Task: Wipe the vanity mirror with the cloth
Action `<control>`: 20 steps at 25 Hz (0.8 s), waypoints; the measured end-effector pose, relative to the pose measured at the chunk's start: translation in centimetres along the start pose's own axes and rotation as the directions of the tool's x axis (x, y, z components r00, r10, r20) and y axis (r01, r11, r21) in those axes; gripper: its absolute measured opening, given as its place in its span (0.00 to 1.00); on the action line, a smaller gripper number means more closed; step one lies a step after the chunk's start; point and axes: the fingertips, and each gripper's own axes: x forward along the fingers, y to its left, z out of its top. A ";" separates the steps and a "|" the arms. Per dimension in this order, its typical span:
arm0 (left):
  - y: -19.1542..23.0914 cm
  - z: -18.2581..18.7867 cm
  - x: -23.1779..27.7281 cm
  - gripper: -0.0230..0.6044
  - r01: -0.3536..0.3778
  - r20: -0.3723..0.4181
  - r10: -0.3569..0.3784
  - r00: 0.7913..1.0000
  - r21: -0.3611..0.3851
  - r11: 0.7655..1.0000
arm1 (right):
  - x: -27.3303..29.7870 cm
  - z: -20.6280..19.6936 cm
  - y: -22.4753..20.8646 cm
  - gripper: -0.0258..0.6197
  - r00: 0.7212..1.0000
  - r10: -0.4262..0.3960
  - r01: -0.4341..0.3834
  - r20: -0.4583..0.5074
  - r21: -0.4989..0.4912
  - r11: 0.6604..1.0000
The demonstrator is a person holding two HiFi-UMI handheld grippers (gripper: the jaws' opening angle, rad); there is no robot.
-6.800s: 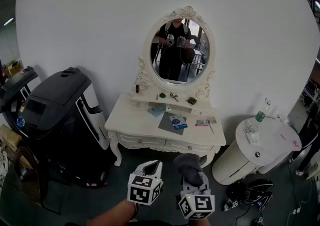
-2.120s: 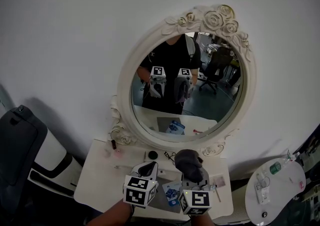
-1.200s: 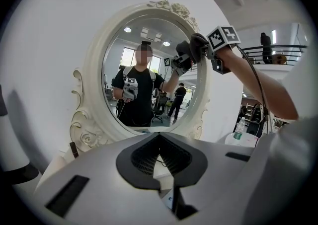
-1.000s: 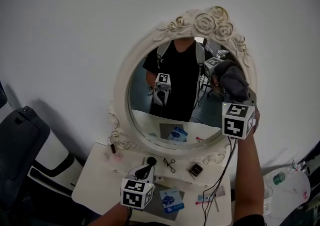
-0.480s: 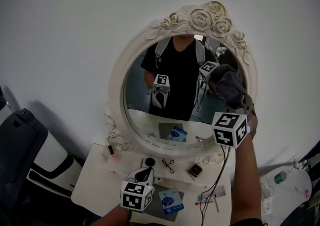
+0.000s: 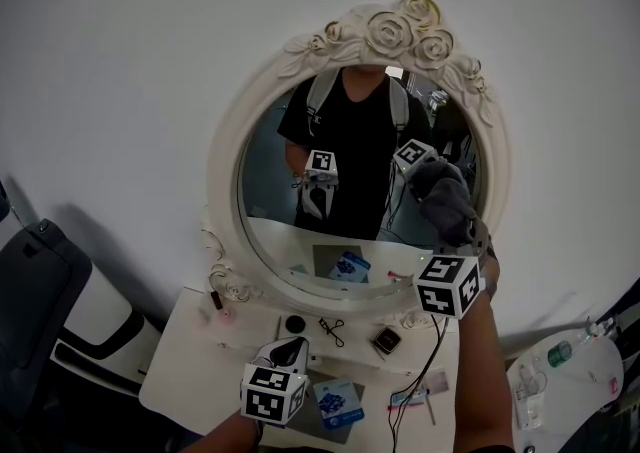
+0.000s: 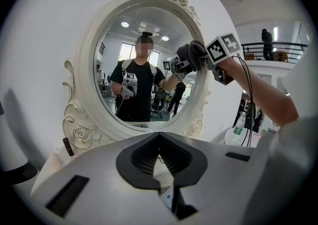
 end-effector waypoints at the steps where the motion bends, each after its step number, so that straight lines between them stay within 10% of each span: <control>1: -0.1 0.0 0.1 0.04 0.001 0.000 -0.001 1.000 0.001 1.000 | 0.0 -0.7 0.5 0.09 1.000 0.009 -0.009 -0.011 0.001 1.000; 20: -1.2 0.0 0.1 0.04 -0.004 -0.009 0.004 1.000 0.031 1.000 | -0.9 -14.1 11.2 0.09 0.953 0.166 -0.186 -0.253 -0.060 0.981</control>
